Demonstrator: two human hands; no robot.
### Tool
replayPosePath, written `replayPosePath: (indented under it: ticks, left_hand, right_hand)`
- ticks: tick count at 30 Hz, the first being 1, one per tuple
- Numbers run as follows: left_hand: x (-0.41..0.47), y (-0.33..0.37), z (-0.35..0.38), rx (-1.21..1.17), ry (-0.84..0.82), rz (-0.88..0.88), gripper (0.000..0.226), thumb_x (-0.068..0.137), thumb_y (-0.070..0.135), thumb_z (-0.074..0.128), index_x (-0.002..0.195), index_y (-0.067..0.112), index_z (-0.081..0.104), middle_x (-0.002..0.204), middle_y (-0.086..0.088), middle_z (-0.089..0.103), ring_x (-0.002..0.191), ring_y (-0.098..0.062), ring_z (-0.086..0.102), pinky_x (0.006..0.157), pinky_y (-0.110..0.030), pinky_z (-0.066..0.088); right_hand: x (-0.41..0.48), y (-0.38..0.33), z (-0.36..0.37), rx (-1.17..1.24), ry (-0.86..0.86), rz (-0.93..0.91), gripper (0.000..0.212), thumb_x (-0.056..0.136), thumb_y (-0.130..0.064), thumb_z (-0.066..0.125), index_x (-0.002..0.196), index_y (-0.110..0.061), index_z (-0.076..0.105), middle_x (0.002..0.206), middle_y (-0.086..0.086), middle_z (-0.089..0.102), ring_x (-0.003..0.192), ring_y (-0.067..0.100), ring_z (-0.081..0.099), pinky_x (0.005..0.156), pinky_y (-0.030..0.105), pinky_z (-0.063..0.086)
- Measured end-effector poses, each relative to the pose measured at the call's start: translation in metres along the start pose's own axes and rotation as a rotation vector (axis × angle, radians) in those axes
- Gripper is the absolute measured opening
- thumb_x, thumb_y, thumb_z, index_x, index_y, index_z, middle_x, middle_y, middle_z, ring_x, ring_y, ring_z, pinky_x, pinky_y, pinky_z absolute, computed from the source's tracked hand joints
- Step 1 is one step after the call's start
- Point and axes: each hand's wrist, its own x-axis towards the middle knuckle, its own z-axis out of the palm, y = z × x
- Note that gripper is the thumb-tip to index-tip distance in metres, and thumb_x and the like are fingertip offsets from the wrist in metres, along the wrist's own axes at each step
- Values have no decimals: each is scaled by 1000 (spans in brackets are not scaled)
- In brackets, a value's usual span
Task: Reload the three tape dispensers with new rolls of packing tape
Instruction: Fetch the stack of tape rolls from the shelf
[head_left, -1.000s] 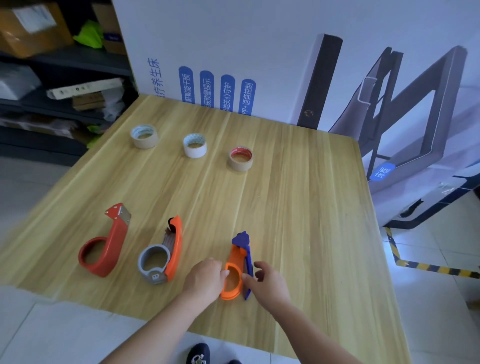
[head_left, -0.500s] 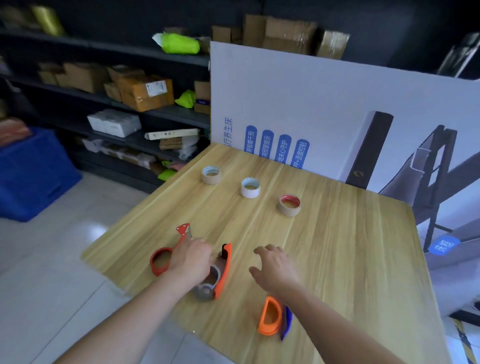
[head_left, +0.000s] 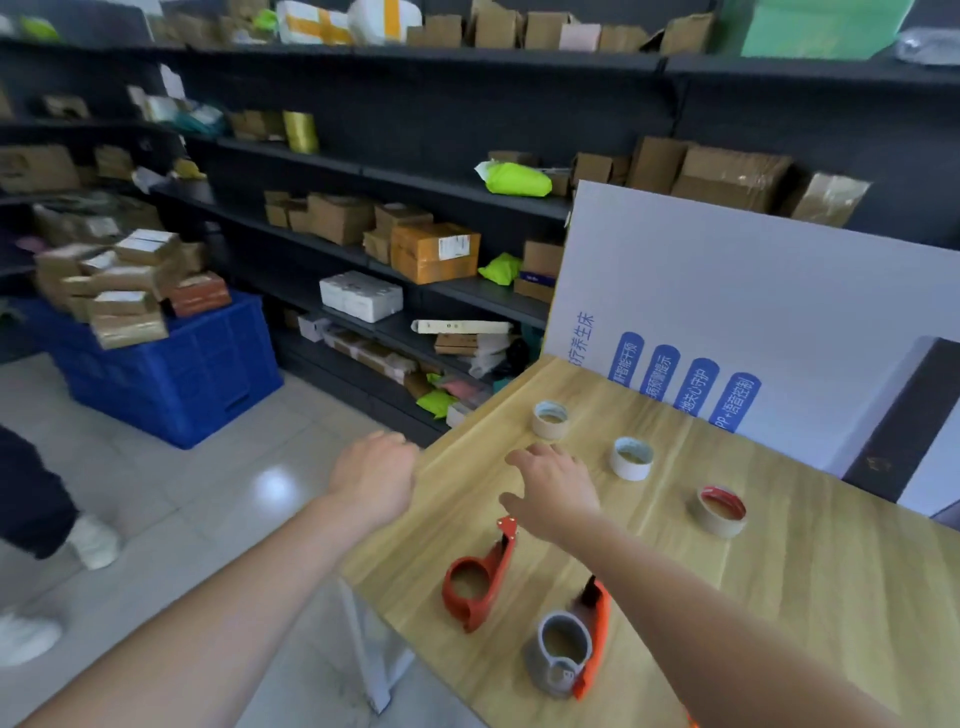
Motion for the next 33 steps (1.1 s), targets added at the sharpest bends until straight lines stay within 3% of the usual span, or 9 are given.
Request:
replayPosePath:
  ticks: [5,11,24,29,31,33]
  left_hand:
    - [17,-80,-25,29,60,-8,22,94,29,48,107,16,60,105,-3,59,107,-24,52,83,-38,48]
    - [33,-153,-46,75,144,-30,18,94,29,49,99,14,58,99,-2,58,100,-23,53,67,-31,35]
    - [100,-254,-68,100,216,-196,20,93,30,52,100,13,61,97,-2,59,99,-24,54,75,-37,48]
    - [122,-302,-73,132,238,-244,19,92,29,51,85,12,54,88,-1,52,94,-26,55,62,-34,37]
    - [133,-325,-75,129,240,-245,18,93,29,51,80,15,48,86,-1,52,94,-26,56,63,-35,39]
    - [145,-349,-76,133,247,-243,17,93,29,51,86,14,55,93,-4,57,97,-27,56,69,-37,43]
  right_hand:
    - [50,-65,-11,-34,63,-55,51,91,-43,58,137,-22,48,135,4,54,126,28,46,103,41,38]
    - [104,-125,-23,-20,120,-116,47,90,-42,59,131,-21,52,131,4,55,123,27,47,100,42,40]
    - [234,-196,-59,-54,210,-321,49,91,-42,59,132,-17,51,130,7,55,122,28,47,101,43,41]
    - [284,-228,-72,-86,233,-362,50,90,-42,60,132,-17,51,130,7,55,121,28,48,98,42,41]
    - [307,-243,-75,-86,252,-370,50,90,-42,60,132,-17,51,130,7,56,121,28,48,97,42,42]
    - [331,-261,-75,-90,269,-376,51,89,-42,61,132,-17,51,130,7,56,121,28,48,98,43,41]
